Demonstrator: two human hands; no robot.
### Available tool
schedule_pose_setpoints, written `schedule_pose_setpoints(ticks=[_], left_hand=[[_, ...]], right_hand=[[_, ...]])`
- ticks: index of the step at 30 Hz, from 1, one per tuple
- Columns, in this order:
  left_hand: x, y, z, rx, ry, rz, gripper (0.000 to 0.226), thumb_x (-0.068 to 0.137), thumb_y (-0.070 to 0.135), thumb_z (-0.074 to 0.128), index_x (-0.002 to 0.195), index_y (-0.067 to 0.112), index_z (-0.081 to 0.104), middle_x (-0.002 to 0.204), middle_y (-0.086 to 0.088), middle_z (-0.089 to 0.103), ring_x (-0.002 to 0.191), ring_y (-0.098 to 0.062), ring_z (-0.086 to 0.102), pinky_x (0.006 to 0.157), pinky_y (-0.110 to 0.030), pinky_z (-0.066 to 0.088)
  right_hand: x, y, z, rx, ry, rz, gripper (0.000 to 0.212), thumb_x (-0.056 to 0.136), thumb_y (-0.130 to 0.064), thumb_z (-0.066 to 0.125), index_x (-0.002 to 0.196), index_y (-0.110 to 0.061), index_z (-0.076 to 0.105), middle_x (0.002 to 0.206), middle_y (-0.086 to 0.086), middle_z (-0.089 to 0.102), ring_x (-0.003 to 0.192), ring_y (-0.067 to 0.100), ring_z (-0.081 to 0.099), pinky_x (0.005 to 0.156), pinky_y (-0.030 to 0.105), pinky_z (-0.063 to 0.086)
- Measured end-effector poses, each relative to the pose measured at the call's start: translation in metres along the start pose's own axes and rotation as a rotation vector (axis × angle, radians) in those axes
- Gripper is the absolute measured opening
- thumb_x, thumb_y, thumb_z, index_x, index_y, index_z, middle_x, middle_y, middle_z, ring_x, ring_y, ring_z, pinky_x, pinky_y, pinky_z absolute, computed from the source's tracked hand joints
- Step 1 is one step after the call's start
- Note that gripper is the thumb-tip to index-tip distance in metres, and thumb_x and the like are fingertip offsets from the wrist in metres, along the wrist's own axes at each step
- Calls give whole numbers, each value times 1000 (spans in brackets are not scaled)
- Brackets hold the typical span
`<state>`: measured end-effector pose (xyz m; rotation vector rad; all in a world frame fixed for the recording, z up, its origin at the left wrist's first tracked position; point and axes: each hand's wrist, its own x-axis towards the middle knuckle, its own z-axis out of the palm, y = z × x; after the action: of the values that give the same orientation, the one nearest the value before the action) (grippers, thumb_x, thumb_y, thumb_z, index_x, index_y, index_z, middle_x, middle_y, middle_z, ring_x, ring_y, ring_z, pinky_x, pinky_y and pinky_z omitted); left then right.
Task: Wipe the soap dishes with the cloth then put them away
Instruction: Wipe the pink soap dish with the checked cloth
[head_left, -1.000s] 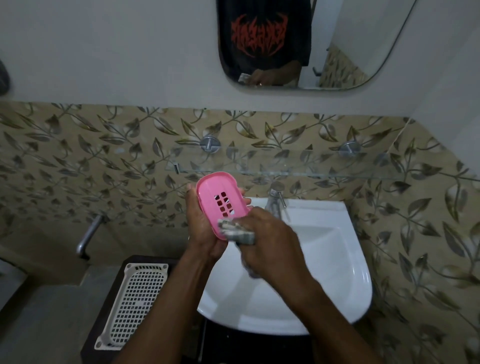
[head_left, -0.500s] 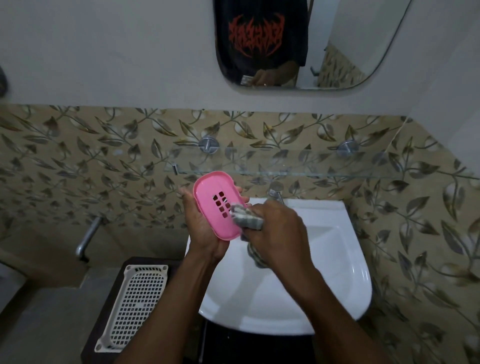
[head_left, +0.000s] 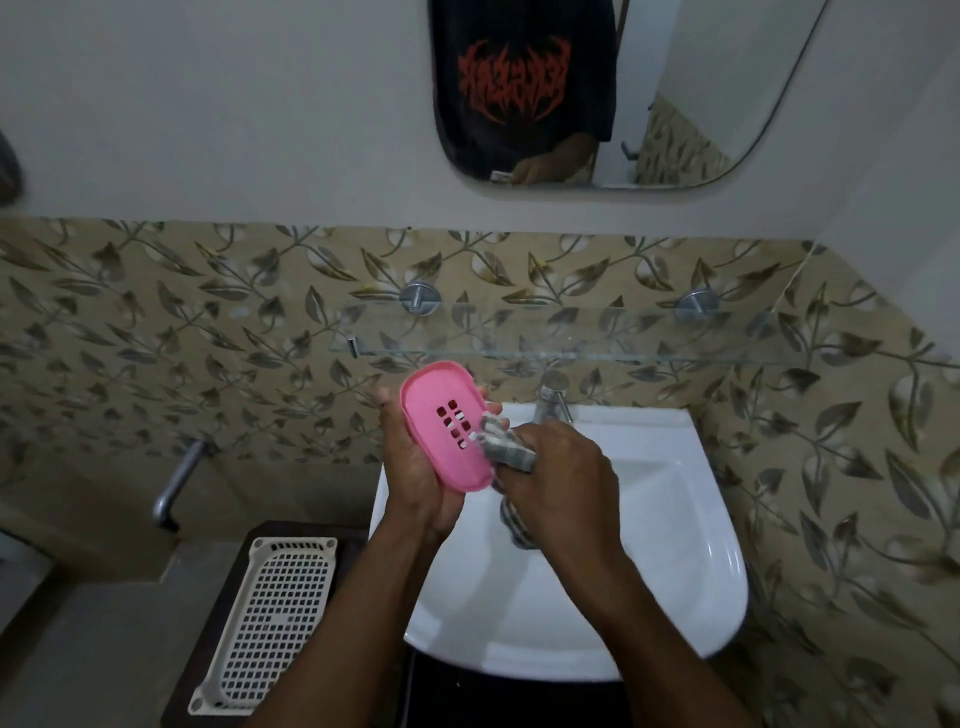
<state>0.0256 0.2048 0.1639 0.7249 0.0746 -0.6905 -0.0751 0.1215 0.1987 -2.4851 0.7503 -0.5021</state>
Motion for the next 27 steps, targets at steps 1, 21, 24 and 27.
schedule_pose_setpoints(ticks=[1,21,24,27], left_hand=[[-2,0,1,16,3,-18,91,85,78,22,132,7,54,108,-22,68,97,-36,64,80,-47,58],[4,0,3,207,-65,-78,71,93,66,21,105,13,67,92,-11,73,83,-24,67,77,-40,53],[10,17,1,118,-38,-115,79,87,73,26,112,10,66,99,-16,71,89,-31,65,86,-49,49],[15,23,-3,92,-22,-95,77,87,73,27,116,11,64,102,-16,69,92,-31,63,85,-47,51]], right_hand=[[1,3,0,-9,8,10,25,84,-48,68,96,-27,71,90,-4,69,78,17,65,68,28,53],[39,-14,-15,-187,10,-349,30,82,-23,74,112,-27,69,92,-2,61,77,19,61,59,24,39],[22,-11,-11,-262,-29,-387,35,80,-24,77,113,-31,69,97,-3,64,80,20,64,59,25,39],[10,-6,-7,-275,-44,-361,29,81,-24,75,107,-35,71,93,-7,62,73,16,64,54,23,37]])
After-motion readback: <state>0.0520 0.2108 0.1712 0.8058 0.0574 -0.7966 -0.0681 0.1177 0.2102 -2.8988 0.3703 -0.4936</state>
